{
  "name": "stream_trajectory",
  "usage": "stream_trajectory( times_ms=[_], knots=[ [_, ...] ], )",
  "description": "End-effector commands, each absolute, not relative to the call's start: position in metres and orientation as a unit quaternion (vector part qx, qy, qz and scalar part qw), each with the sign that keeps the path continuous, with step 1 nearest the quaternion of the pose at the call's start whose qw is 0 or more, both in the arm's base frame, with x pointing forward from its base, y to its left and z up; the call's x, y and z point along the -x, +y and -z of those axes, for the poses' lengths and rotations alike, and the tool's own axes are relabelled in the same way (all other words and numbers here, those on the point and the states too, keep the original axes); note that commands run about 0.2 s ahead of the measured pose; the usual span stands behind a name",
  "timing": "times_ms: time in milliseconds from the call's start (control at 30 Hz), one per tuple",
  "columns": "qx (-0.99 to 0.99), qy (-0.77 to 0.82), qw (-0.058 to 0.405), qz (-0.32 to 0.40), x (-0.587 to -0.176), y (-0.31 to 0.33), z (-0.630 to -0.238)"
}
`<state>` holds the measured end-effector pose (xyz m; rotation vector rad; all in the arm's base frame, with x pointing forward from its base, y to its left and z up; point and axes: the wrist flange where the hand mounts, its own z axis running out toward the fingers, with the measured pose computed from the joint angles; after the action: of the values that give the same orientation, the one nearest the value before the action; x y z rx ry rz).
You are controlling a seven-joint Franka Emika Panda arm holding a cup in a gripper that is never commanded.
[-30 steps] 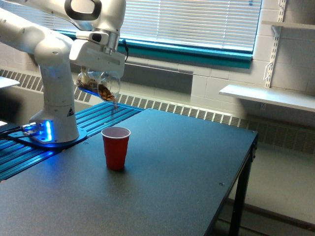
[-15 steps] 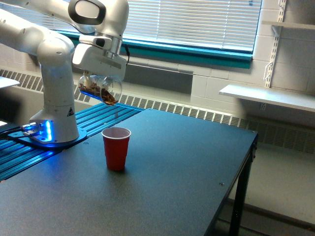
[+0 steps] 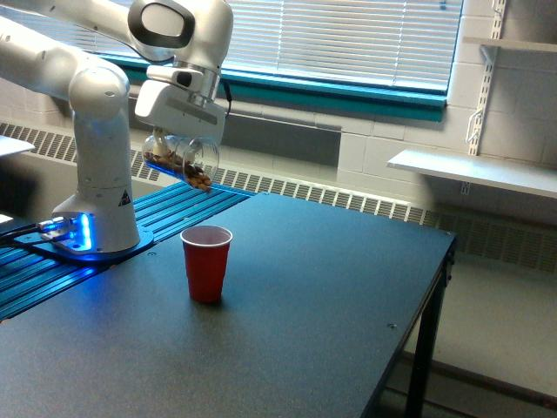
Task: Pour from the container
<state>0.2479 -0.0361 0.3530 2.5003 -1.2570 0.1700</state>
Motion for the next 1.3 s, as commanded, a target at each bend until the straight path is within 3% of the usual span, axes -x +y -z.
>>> stream_trajectory(
  times_ms=[33, 1300],
  knots=[
    [-0.877, -0.438, 0.189, -0.056, -0.241, -0.029, -0.340],
    [-0.876, -0.428, 0.221, -0.031, -0.239, -0.029, -0.320]
  ],
)
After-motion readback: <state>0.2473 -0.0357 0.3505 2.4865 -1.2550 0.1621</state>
